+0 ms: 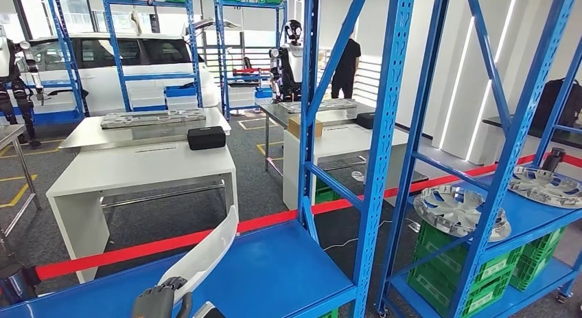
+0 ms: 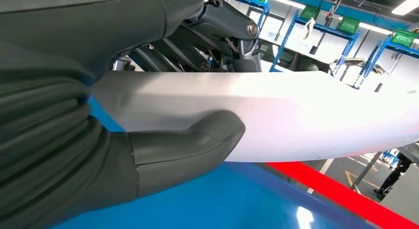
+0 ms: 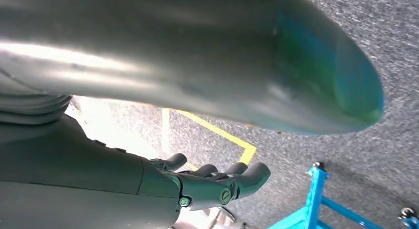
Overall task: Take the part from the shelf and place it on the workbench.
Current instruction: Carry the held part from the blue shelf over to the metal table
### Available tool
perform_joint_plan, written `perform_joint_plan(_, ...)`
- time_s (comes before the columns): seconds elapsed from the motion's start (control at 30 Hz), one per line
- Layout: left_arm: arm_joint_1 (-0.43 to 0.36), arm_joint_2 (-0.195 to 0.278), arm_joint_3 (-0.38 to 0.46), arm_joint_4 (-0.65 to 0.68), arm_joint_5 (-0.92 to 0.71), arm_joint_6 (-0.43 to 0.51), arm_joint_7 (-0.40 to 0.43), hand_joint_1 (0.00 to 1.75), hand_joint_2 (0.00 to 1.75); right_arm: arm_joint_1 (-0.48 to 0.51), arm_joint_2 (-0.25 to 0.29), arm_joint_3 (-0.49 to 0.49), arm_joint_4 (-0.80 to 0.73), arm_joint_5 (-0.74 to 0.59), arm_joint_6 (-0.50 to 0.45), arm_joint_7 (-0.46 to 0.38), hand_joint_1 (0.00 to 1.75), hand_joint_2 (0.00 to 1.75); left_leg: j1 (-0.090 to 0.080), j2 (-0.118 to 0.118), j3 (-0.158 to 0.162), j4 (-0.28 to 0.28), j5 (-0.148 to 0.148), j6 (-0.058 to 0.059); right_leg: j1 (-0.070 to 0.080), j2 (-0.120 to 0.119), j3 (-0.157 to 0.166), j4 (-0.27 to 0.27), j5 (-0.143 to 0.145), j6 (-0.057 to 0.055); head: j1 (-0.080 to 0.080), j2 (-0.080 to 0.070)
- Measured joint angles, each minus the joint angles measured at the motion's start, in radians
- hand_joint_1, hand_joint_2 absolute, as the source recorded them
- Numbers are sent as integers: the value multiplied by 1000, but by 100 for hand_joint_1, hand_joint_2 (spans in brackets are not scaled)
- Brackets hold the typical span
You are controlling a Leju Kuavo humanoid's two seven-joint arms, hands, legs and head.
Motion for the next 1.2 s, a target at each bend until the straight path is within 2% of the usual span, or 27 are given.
perform_joint_plan(0.03, 0, 0, -3, 0, 2, 7, 0, 175, 175, 0, 0, 0, 0, 0, 0, 1, 0, 0, 1, 0, -3, 3, 1, -1, -1, 0, 0, -4, 17, 1, 0, 0)
perform_joint_plan(0.1, -3, 0, -12, -3, 3, 22, -1, 175, 175, 0, 0, 0, 0, 0, 0, 2, 0, 0, 4, 0, -12, 14, 2, -6, -4, -2, 55, -120, 84, 3, 1, 0)
perform_joint_plan(0.17, -10, -1, -26, -10, 0, 33, -11, 175, 175, -1, 0, 0, 0, 0, 1, 2, 0, 0, 3, -3, -22, 25, 5, -18, -2, 0, 104, -222, 126, -3, 1, 0)
perform_joint_plan(0.2, -14, -2, -35, -15, -3, 37, -18, 175, 175, -1, 1, 0, 0, -1, 1, 3, 0, 0, 2, -5, -27, 28, 8, -26, -1, 2, 110, -241, 131, -9, 1, 0)
perform_joint_plan(0.3, -24, -4, -65, -27, -1, 42, -31, 175, 175, 0, 2, 0, 0, -3, 0, 4, 0, 0, 2, -10, -36, 28, 20, -48, 0, 3, 93, -242, 143, -36, -2, 0)
perform_joint_plan(0.33, -24, -3, -77, -31, 8, 43, -33, 175, 175, 1, 3, 0, 0, -3, 0, 3, 0, 0, 3, -9, -43, 39, 6, -54, -1, 3, 87, -243, 151, -44, -4, 0)
perform_joint_plan(0.37, -24, -3, -90, -37, 19, 44, -34, 175, 175, 1, 4, 0, 0, -3, -1, 3, 0, 0, 5, -7, -54, 67, -23, -60, -2, 2, 80, -245, 159, -52, -5, 0)
perform_joint_plan(0.4, -24, -3, -104, -42, 32, 45, -36, 175, 175, 1, 4, -1, 0, -3, -2, 2, 0, 0, 8, -6, -70, 115, -65, -65, -2, 1, 72, -246, 168, -57, -7, 0)
perform_joint_plan(0.47, -23, -3, -133, -48, 52, 47, -39, 175, 175, 2, 4, -1, 0, -3, -2, 1, 0, 0, 12, -4, -97, 234, -146, -73, 0, 1, 51, -245, 184, -61, -9, 0)
perform_joint_plan(0.5, -22, -3, -146, -50, 60, 49, -41, 175, 175, 3, 4, -1, 0, -3, -2, 1, 0, 0, 13, -3, -99, 275, -165, -75, 1, 0, 41, -245, 191, -61, -10, 0)
perform_joint_plan(0.53, -21, -3, -159, -51, 67, 52, -44, 175, 175, 3, 4, -1, 0, -3, -2, 0, 0, 0, 13, -3, -86, 283, -163, -74, 1, 0, 31, -244, 199, -60, -10, 0)
perform_joint_plan(0.57, -20, -3, -170, -52, 72, 54, -48, 175, 175, 4, 4, -2, 0, -3, -2, 0, 0, 0, 13, -3, -55, 256, -147, -71, 2, 0, 22, -244, 206, -59, -11, 0)
perform_joint_plan(0.6, -19, -4, -180, -55, 75, 56, -52, 175, 175, 4, 4, -2, 0, -3, -2, -1, 0, 0, 12, -3, -9, 200, -125, -65, 4, 0, 14, -244, 214, -57, -11, 0)
perform_joint_plan(0.67, -20, -5, -195, -64, 80, 58, -59, 175, 175, 4, 4, -2, 0, -3, -2, -1, 0, 0, 6, -3, 81, 71, -110, -51, 5, 0, 2, -245, 228, -49, -10, 0)
perform_joint_plan(0.7, -21, -5, -200, -69, 82, 60, -62, 175, 175, 4, 4, -2, 0, -3, -2, -1, 0, 0, 3, -3, 105, 31, -111, -46, 4, 0, 0, -247, 235, -44, -9, 0)
perform_joint_plan(0.73, -21, -5, -206, -73, 87, 61, -64, 175, 175, 4, 5, -2, 0, -3, -2, -1, 0, 0, -1, -3, 113, 12, -115, -43, 2, -1, -1, -250, 242, -37, -9, 0)
perform_joint_plan(0.8, -19, -5, -219, -79, 95, 62, -65, 175, 175, 5, 5, -2, 0, -3, -2, -1, 0, 0, -1, -1, 108, 0, -99, -34, 0, 0, -2, -257, 253, -24, -10, 0)
perform_joint_plan(0.83, -18, -6, -226, -82, 99, 63, -66, 175, 175, 5, 5, -2, 0, -3, -2, -2, 0, 0, 1, 1, 104, -6, -88, -27, 0, 0, -6, -252, 244, -19, -9, 0)
perform_joint_plan(0.87, -18, -6, -234, -85, 101, 64, -66, 175, 175, 6, 5, -2, 0, -3, -2, -2, 0, 0, 4, 4, 99, -13, -75, -19, 1, 0, -15, -231, 218, -16, -8, 0)
perform_joint_plan(0.9, -17, -6, -240, -86, 102, 65, -67, 175, 175, 6, 4, -2, 0, -3, -2, -3, 0, 0, 7, 6, 92, -16, -63, -13, 1, 0, -30, -189, 177, -13, -7, 0)
perform_joint_plan(0.97, -13, -6, -250, -88, 103, 65, -68, 175, 175, 6, 4, -3, 0, -3, -3, -4, 0, 0, 6, 7, 65, -13, -43, -8, 1, 1, -68, -64, 90, -8, -5, 0)
perform_joint_plan(1.0, -9, -6, -254, -89, 104, 66, -70, 175, 175, 6, 3, -3, 0, -4, -3, -5, 0, 0, 6, 8, 50, -10, -35, -9, 1, 0, -78, -11, 71, -5, -4, 0)
perform_joint_plan(1.03, -5, -6, -260, -90, 106, 66, -72, 175, 175, 7, 3, -4, 0, -4, -3, -5, 0, 0, 7, 9, 35, -5, -27, -10, 0, 0, -74, 14, 72, -2, -3, 0)
perform_joint_plan(1.07, 0, -6, -267, -92, 110, 67, -76, 175, 175, 8, 3, -4, 0, -4, -3, -5, 0, 0, 8, 9, 19, 1, -19, -12, -1, 0, -53, 4, 91, 0, -3, 0)
perform_joint_plan(1.1, 4, -6, -275, -97, 113, 68, -78, 175, 175, 8, 3, -4, 0, -4, -3, -6, 0, 0, 9, 9, 4, 8, -13, -16, -2, -1, -13, -43, 117, 2, -2, 0)
perform_joint_plan(1.17, 10, -6, -292, -110, 117, 69, -81, 175, 175, 6, 3, -4, 0, -4, -3, -7, 0, 0, 10, 9, -22, 26, -4, -26, -2, 0, 75, -172, 133, 0, 0, 0)
perform_joint_plan(1.2, 13, -6, -301, -116, 118, 69, -80, 175, 175, 6, 3, -4, 0, -4, -3, -8, 0, 0, 8, 8, -30, 34, 0, -32, -1, 2, 101, -216, 129, -5, 0, 0)
